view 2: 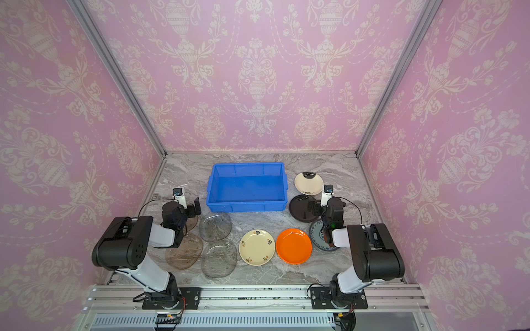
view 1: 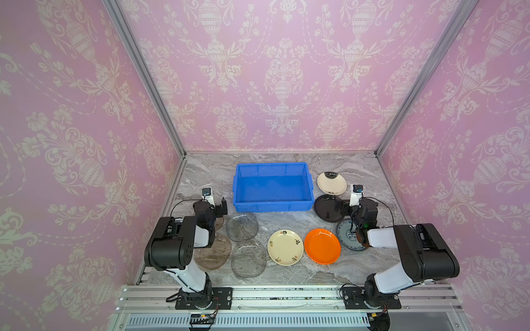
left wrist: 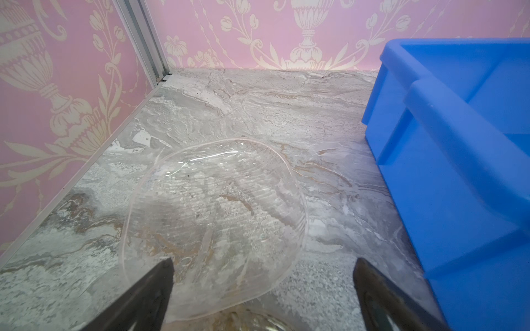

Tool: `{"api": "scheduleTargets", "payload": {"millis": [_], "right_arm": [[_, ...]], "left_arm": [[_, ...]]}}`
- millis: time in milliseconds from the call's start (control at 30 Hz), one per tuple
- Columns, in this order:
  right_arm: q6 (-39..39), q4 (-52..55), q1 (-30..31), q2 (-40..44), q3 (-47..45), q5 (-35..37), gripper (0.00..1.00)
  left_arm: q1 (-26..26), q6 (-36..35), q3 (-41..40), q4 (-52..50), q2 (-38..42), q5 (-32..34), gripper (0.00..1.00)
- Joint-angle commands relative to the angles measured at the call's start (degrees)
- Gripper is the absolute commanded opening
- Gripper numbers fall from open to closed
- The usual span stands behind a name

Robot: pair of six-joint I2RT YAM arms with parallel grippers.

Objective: Place the plates into the plastic bin on the countertop
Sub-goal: Pick up the plate from the top-right of the table.

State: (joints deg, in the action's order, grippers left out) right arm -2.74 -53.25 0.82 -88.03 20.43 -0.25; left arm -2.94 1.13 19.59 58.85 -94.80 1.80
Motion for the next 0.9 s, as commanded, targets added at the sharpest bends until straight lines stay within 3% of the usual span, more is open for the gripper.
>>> {"api": "scheduleTargets", "payload": {"millis": [0,267,367,433,533,600,667,733,867], "right_arm": [[0.5,-0.1,-0.4,-0.4,0.8,-0.8,1.0],[0.9,-0.3,0.7,-0.1,0.5,2.1,1.0],[1.8,1.9,2.2,2.7,0.7,5.3,1.0],[1.8,9.9,3.4,7.0,2.9,9.9,1.0],[-1.6,25.3,4.5,13.3,9.1,17.7,1.0],[-5.8,36.9,4.5,15.9,14.6,22.3,1.0],[-8.6,43.3,4.6,17.5,18.9,24.5,1.0],[-11.2,48.4,4.0,17.9,23.1,23.8,1.0],[-18.7,55.9,1.9,15.2,30.6,15.6,1.0]], "left_arm": [[-0.4,0.9,0.8,-1.0,1.1,-0.6,0.99],[0.1,0.4,1.2,-2.0,1.6,-0.1,0.99],[2.2,0.1,5.4,-14.8,8.4,8.5,0.99],[2.9,0.5,8.2,-23.3,13.0,13.6,0.99],[3.3,1.1,7.1,-23.7,20.8,17.5,0.99],[3.2,4.3,6.2,-22.8,25.6,20.7,0.99],[3.0,9.7,9.1,-29.6,28.9,22.7,0.99],[2.9,14.3,16.5,-42.1,29.3,22.7,0.99],[3.0,16.9,31.2,-58.3,26.7,11.4,0.99]]}}
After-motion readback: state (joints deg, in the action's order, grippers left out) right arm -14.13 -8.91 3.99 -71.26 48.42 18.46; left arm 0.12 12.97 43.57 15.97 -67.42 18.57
